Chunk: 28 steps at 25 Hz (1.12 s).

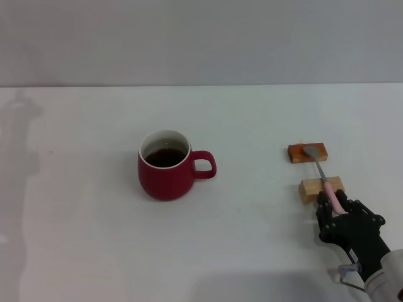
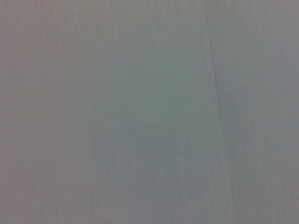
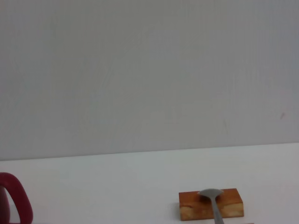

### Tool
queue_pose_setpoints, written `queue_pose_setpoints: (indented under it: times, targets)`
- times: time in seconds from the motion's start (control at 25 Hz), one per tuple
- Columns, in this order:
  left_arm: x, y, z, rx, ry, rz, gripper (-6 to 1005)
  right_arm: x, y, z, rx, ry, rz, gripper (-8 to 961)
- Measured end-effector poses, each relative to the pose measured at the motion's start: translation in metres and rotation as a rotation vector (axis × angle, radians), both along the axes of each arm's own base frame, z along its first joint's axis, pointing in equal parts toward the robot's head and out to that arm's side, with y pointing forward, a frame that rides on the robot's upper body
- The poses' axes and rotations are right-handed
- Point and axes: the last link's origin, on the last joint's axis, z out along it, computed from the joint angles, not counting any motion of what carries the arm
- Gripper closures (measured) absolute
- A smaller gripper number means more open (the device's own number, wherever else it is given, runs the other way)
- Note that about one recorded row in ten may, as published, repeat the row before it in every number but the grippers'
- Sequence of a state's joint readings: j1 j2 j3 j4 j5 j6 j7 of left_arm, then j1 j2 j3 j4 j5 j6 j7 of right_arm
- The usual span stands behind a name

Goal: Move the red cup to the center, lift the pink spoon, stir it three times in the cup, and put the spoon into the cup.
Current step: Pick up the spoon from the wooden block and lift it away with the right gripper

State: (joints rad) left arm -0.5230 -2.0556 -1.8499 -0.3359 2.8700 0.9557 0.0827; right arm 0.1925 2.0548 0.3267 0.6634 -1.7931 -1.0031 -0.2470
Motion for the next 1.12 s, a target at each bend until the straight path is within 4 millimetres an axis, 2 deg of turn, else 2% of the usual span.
queue_pose_setpoints:
  times: [0.12,0.24,1.12]
  targets:
    - [0.0002,-0.0001,0.0002,0.001,0.0,-0.001,965,-0.0001,-0.0005,-0.0005,0.0,0.001,-0.001,592]
    - [0.0002,-0.0006,0.0006,0.004,0.001,-0.003,964,0.0003,-0.001,-0.0005,0.0,0.001,-0.003,669]
    - [-0.0012,-0.0027,0.0004,0.005,0.003,-0.004,962,0.0006,-0.0005,-0.0001,0.007,-0.005,0.001,726]
